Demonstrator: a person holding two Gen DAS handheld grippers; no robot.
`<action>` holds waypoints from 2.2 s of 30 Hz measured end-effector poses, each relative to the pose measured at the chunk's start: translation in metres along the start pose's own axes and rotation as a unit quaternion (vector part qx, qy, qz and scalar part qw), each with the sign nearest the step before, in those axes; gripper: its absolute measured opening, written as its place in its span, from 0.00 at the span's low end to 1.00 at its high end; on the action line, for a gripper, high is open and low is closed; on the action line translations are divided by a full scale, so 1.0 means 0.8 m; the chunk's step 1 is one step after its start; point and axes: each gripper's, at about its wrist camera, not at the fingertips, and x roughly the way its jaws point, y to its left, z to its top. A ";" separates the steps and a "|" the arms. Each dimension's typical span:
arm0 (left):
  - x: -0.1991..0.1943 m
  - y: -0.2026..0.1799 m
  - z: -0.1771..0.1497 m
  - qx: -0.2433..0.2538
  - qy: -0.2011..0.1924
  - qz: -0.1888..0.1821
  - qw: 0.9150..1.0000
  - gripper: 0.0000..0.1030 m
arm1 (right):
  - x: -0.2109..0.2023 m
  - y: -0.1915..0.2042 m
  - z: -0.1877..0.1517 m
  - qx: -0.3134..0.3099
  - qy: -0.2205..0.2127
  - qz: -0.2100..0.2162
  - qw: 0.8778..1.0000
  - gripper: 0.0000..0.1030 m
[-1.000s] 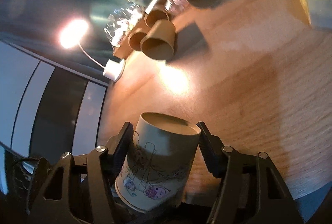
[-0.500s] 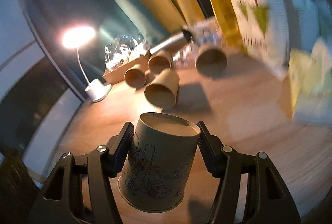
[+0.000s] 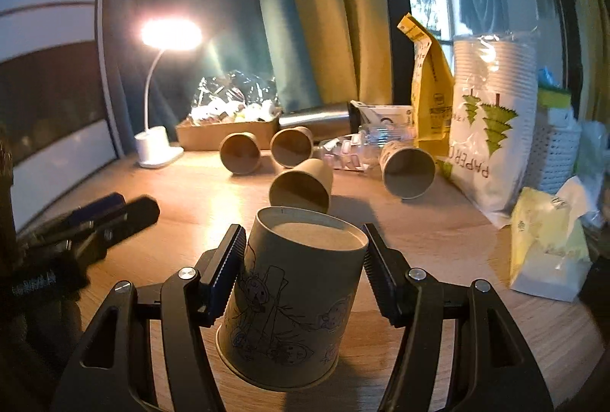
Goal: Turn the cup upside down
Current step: 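Lower the held cup onto the desk, rim up, with the right gripper, then open the right gripper and pull it back from the cup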
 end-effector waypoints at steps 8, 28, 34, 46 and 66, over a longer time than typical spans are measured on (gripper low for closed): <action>0.004 0.002 -0.001 0.000 0.004 0.002 1.000 0.84 | -0.001 0.018 -0.010 -0.048 -0.015 -0.032 0.998 0.63; 0.016 -0.006 -0.006 0.005 0.028 0.000 1.000 0.84 | 0.014 0.011 -0.018 -0.027 0.022 -0.051 0.998 0.62; 0.013 -0.008 -0.007 0.006 0.027 -0.006 1.000 0.84 | 0.008 0.006 -0.019 -0.013 0.014 -0.034 0.999 0.68; -0.016 -0.017 -0.009 0.017 0.001 -0.017 1.000 0.84 | -0.052 -0.003 -0.011 0.016 -0.015 0.000 1.000 0.76; -0.127 -0.053 -0.002 0.041 -0.058 -0.011 0.997 0.93 | -0.133 0.000 -0.018 0.028 -0.036 -0.006 0.999 0.76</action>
